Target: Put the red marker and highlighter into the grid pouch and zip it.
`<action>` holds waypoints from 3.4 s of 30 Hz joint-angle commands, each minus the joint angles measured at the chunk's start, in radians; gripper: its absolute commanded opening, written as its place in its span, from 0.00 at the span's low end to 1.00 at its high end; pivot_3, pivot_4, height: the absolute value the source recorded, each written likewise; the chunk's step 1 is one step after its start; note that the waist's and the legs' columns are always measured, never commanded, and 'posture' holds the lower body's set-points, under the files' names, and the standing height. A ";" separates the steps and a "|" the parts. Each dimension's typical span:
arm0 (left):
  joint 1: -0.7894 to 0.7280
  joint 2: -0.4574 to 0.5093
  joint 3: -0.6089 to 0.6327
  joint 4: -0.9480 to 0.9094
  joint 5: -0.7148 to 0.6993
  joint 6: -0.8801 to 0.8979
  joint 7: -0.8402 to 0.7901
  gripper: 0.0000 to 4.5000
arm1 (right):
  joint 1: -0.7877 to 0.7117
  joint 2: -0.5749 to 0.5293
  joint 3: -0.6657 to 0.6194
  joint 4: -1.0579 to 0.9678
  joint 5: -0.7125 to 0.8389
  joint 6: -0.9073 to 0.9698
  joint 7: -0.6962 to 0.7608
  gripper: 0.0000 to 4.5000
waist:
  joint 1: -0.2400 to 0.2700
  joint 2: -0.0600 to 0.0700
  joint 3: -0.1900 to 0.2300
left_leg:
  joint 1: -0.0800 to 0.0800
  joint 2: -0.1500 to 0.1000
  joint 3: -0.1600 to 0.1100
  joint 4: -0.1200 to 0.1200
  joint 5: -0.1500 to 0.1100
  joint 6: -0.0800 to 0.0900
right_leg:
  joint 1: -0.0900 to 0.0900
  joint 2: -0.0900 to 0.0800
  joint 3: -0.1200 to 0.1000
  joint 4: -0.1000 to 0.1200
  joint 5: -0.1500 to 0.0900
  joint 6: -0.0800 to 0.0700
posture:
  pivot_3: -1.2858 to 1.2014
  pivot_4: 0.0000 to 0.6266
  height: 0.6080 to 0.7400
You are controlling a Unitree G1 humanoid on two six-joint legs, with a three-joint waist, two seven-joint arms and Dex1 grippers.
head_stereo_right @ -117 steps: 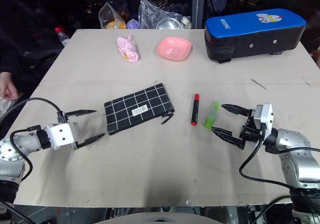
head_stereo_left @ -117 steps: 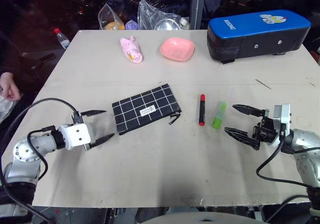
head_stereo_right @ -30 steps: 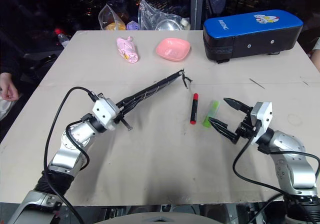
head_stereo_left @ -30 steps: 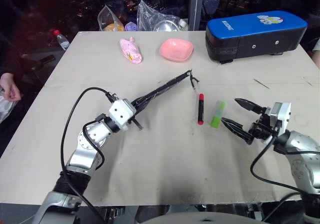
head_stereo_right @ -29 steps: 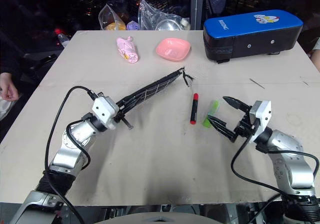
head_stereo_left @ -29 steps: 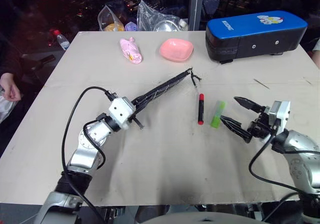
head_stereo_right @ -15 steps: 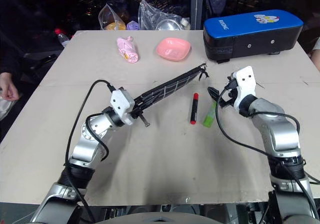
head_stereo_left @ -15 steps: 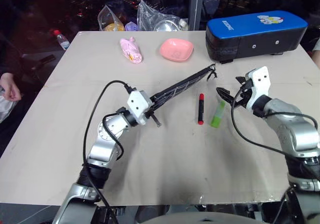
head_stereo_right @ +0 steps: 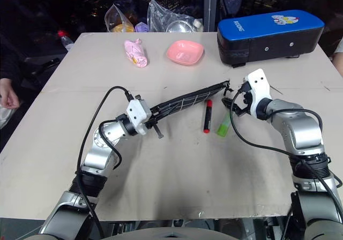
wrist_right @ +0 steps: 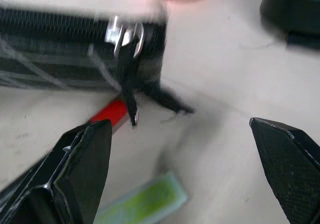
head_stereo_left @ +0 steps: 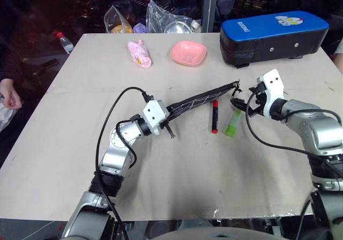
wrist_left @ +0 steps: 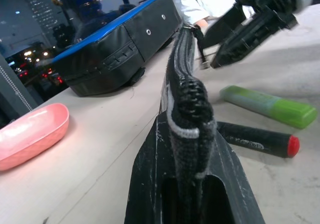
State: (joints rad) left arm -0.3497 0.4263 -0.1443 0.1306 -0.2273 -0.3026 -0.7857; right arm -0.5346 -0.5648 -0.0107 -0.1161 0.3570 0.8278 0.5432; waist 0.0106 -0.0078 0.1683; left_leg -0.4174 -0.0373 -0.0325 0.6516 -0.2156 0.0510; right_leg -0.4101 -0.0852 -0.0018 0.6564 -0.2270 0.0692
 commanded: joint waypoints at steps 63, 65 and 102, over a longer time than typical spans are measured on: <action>0.049 -0.036 0.012 -0.111 0.151 -0.011 0.137 0.00 | -0.217 0.028 0.249 -0.188 0.013 0.144 0.146 0.01 | 0.001 0.000 0.000 | -0.002 0.001 -0.001 -0.002 0.000 0.000 | -0.001 -0.001 -0.001 -0.004 0.000 0.000 | 0.52 0.24 0.89; 0.050 -0.037 0.010 -0.111 0.157 -0.014 0.138 0.00 | -0.224 0.035 0.260 -0.192 0.011 0.142 0.155 0.01 | 0.001 0.000 0.000 | -0.002 0.001 -0.001 -0.002 0.000 0.000 | -0.002 -0.001 -0.001 -0.004 0.000 0.000 | 0.52 0.24 0.89; 0.065 -0.042 -0.004 -0.077 0.221 -0.069 0.145 0.00 | -0.300 0.074 0.400 -0.216 -0.010 0.139 0.274 0.01 | 0.001 0.000 0.001 | -0.009 0.001 -0.006 -0.002 0.000 0.000 | -0.004 -0.002 -0.005 -0.010 0.001 -0.001 | 0.52 0.24 0.89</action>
State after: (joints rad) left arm -0.2891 0.3791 -0.1470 0.0755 -0.0003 -0.3455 -0.6337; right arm -0.8146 -0.4851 0.4222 -0.3057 0.3434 0.9911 0.8040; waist 0.0119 -0.0074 0.1689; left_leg -0.4273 -0.0367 -0.0387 0.6494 -0.2158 0.0505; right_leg -0.4153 -0.0875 -0.0076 0.6462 -0.2261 0.0684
